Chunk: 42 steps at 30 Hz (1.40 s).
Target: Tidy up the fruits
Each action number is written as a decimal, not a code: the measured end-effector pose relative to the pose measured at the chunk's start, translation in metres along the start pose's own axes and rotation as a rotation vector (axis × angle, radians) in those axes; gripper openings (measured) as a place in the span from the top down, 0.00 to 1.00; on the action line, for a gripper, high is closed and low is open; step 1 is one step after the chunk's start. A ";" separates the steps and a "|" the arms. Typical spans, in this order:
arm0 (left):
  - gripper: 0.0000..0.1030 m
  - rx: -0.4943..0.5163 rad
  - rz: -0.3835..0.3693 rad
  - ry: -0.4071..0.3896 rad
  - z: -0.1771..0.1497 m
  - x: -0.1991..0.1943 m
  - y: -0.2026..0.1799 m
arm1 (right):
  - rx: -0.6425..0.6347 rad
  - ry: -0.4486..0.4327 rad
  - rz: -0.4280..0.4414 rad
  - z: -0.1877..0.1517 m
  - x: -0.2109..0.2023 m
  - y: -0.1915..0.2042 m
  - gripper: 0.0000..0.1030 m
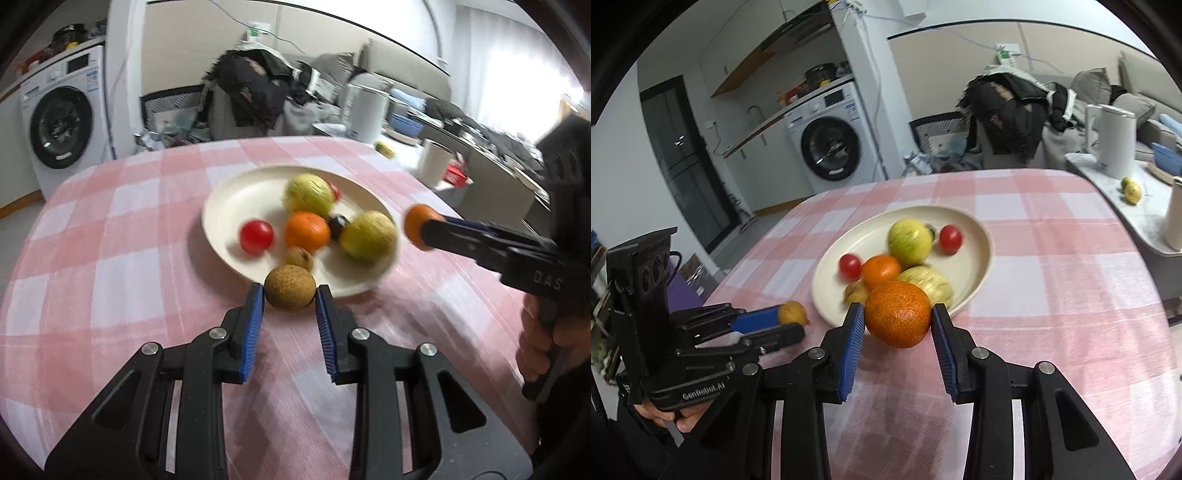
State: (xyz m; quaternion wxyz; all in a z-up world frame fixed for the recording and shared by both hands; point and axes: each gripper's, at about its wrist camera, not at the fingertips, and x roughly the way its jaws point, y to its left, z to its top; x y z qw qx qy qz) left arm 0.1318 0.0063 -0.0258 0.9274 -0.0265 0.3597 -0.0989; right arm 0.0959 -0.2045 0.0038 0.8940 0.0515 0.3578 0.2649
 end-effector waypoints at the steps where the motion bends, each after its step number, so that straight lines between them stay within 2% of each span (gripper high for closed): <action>1: 0.75 -0.009 0.016 -0.002 0.003 0.003 0.002 | 0.010 -0.008 -0.011 0.002 0.000 -0.002 0.63; 8: 0.75 -0.035 0.040 -0.004 0.021 0.027 0.012 | 0.076 -0.033 -0.067 0.017 0.018 -0.021 0.63; 14: 0.74 -0.037 0.037 -0.001 0.022 0.039 0.012 | 0.105 -0.050 -0.086 0.031 0.034 -0.029 0.63; 16: 0.69 -0.048 0.025 -0.002 0.020 0.038 0.014 | 0.112 -0.039 -0.094 0.030 0.038 -0.031 0.63; 18: 0.39 -0.064 0.045 0.001 0.017 0.036 0.016 | 0.117 -0.024 -0.097 0.027 0.040 -0.032 0.61; 20: 0.24 -0.078 0.068 -0.010 0.014 0.031 0.018 | 0.112 -0.029 -0.112 0.024 0.037 -0.032 0.53; 23: 0.18 -0.093 0.070 -0.043 0.007 0.017 0.023 | 0.097 -0.057 -0.119 0.019 0.026 -0.030 0.47; 25: 0.13 -0.101 0.089 -0.055 0.002 0.009 0.025 | 0.081 -0.067 -0.123 0.013 0.018 -0.027 0.37; 27: 0.07 -0.105 0.105 -0.072 -0.004 0.000 0.027 | 0.071 -0.079 -0.111 0.008 0.013 -0.025 0.18; 29: 0.01 -0.108 0.122 -0.096 -0.009 -0.010 0.027 | 0.052 -0.094 -0.106 0.002 0.006 -0.021 0.06; 32: 0.01 -0.102 0.149 -0.135 -0.014 -0.025 0.027 | 0.009 -0.125 -0.106 -0.002 -0.004 -0.013 0.00; 36: 0.01 -0.077 0.165 -0.159 -0.020 -0.038 0.022 | -0.046 -0.166 -0.099 -0.007 -0.016 -0.004 0.00; 42: 0.01 -0.052 0.182 -0.237 -0.026 -0.058 0.013 | -0.094 -0.206 -0.106 -0.013 -0.028 0.004 0.00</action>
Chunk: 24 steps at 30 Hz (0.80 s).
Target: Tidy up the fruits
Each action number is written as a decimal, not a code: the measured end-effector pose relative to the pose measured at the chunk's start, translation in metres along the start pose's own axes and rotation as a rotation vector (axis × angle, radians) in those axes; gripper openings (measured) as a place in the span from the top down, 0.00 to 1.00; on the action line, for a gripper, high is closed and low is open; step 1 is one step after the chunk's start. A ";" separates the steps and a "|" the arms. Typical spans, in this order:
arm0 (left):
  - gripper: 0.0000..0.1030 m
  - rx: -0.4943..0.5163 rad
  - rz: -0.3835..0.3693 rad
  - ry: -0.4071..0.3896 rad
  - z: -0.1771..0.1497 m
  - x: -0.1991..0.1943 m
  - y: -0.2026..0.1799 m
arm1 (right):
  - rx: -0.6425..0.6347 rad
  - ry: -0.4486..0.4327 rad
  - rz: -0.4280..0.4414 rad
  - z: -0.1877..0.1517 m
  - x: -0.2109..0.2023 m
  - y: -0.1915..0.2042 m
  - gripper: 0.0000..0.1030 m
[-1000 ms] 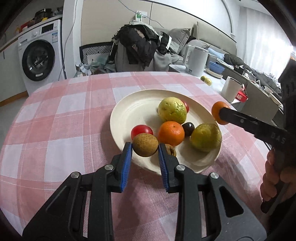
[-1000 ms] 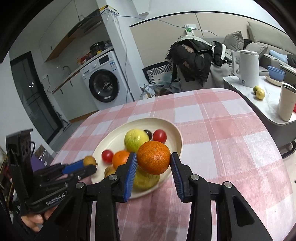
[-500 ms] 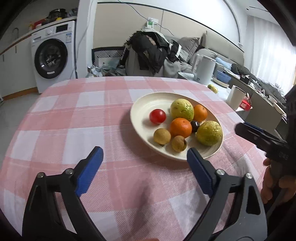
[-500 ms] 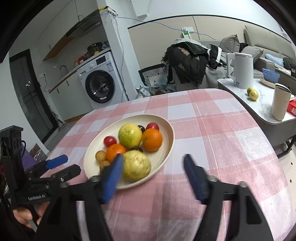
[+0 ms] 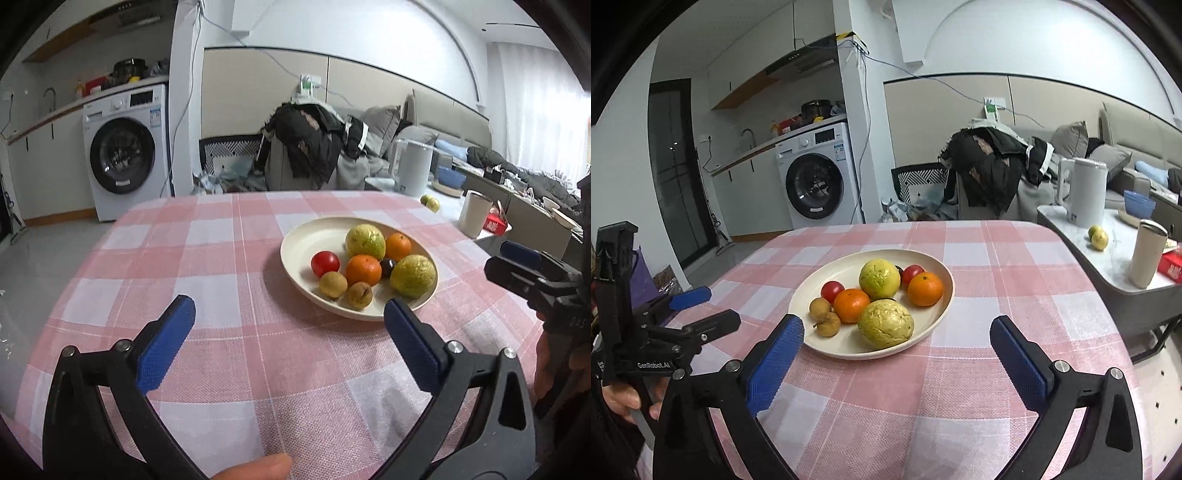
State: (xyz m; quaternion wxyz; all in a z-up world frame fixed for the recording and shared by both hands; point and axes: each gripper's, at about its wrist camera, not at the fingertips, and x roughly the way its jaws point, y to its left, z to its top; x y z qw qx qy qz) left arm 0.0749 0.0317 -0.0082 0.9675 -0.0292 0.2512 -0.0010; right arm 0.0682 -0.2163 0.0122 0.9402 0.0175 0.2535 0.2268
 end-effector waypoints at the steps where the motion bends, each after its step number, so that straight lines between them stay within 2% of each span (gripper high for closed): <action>1: 0.01 0.002 -0.002 -0.003 0.000 -0.001 0.000 | -0.002 -0.007 0.002 0.000 -0.002 0.000 0.00; 24: 0.01 0.020 -0.018 -0.017 0.001 -0.007 -0.008 | -0.039 -0.018 0.004 -0.002 -0.003 0.008 0.00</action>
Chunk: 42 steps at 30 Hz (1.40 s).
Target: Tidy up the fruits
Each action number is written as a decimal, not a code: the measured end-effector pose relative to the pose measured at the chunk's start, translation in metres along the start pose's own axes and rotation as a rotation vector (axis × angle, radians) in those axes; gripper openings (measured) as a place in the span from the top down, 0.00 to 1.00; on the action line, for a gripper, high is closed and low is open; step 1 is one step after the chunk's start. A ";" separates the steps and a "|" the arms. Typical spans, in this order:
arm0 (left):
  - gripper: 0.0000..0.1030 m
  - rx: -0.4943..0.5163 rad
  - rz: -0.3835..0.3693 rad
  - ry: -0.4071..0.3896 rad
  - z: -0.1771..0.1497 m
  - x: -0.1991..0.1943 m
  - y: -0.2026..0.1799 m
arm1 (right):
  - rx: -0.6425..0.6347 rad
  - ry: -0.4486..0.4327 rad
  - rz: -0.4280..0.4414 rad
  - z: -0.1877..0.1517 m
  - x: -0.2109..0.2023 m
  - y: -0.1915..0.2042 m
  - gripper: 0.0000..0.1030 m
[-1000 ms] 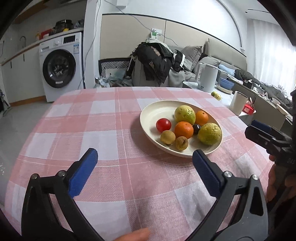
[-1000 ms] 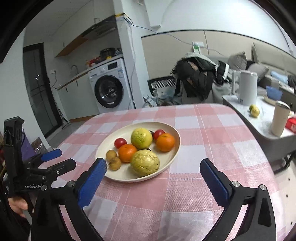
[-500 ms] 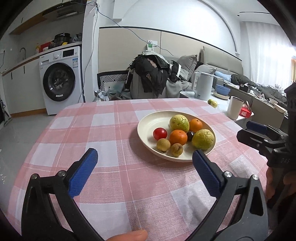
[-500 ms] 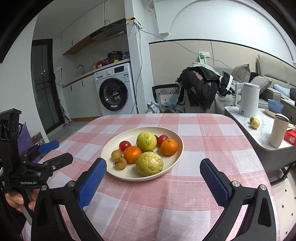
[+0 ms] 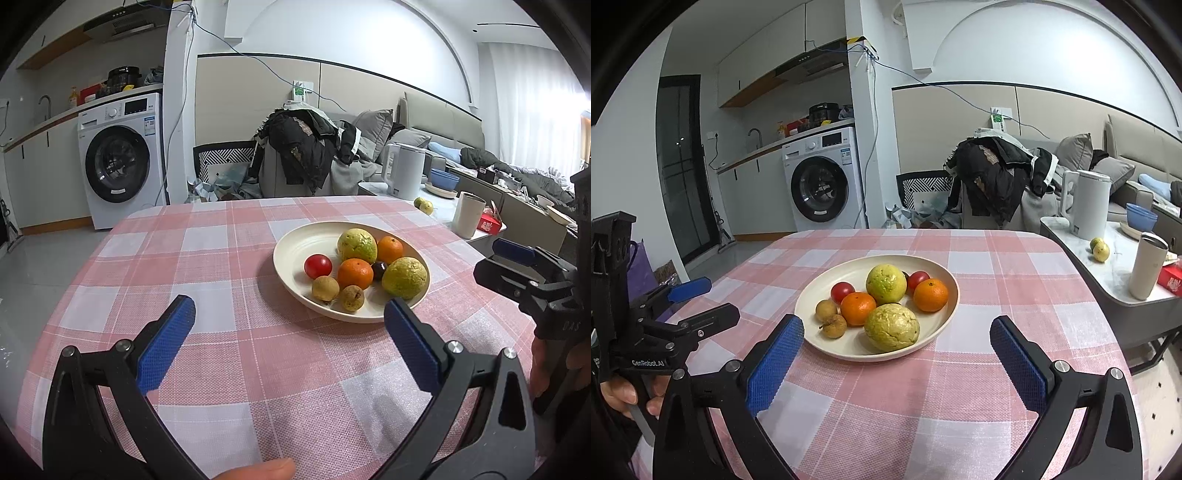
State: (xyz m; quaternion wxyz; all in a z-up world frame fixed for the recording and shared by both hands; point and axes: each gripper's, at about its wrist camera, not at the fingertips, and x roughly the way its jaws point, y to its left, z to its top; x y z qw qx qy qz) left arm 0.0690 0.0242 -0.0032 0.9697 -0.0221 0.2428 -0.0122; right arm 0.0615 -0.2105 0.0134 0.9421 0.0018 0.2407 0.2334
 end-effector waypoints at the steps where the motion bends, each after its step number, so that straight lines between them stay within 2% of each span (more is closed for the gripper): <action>1: 0.01 0.000 0.000 0.000 0.000 0.000 0.000 | -0.003 -0.001 0.000 0.000 0.000 0.001 0.00; 42: 0.01 -0.004 0.000 0.002 0.000 0.001 0.002 | -0.018 -0.006 0.004 -0.001 -0.003 0.004 0.00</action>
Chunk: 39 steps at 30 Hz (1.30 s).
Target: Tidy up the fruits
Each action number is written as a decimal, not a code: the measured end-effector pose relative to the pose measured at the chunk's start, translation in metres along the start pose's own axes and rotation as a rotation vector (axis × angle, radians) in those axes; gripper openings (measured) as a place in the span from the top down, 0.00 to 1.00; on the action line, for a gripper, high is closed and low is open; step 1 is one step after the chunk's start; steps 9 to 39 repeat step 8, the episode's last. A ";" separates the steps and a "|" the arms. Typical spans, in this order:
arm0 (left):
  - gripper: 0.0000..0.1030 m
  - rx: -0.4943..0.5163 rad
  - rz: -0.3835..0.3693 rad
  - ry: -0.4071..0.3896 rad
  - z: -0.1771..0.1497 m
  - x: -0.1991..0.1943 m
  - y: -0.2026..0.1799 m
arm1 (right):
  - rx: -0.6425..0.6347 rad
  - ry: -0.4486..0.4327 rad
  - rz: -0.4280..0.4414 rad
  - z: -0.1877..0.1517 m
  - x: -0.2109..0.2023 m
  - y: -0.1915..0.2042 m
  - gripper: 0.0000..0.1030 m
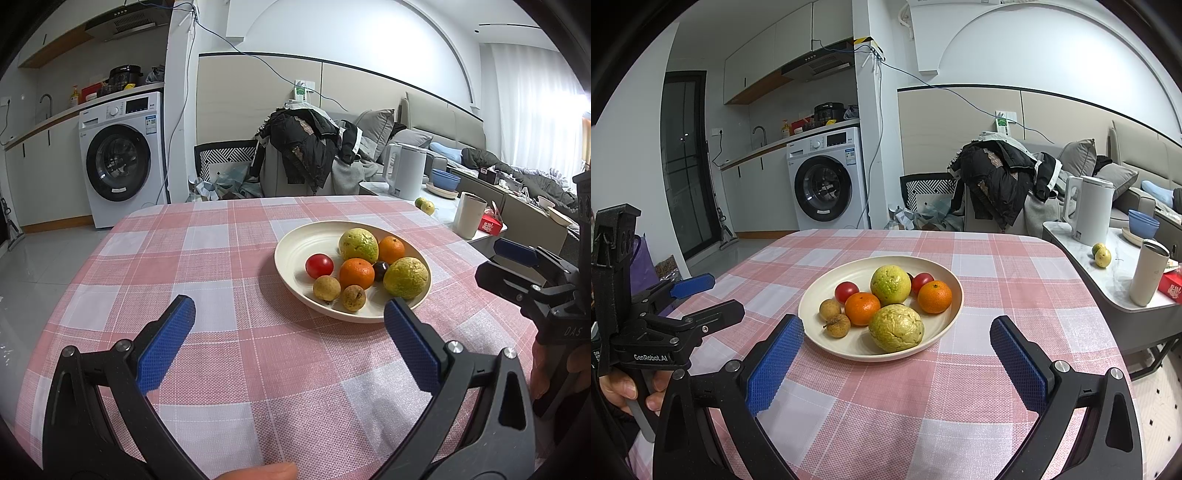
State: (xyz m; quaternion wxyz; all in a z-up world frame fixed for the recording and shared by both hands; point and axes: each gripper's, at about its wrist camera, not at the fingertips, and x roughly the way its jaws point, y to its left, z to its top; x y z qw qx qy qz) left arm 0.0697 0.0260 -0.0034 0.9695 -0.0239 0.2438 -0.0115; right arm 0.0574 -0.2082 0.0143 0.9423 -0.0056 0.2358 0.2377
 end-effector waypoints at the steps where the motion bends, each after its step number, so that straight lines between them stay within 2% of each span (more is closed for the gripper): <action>1: 0.01 0.000 0.000 0.000 0.000 0.000 0.000 | 0.000 0.000 0.000 0.000 0.000 0.000 0.00; 39: 0.01 0.000 -0.001 0.001 0.000 0.000 -0.001 | 0.000 0.000 0.000 0.000 0.000 0.000 0.00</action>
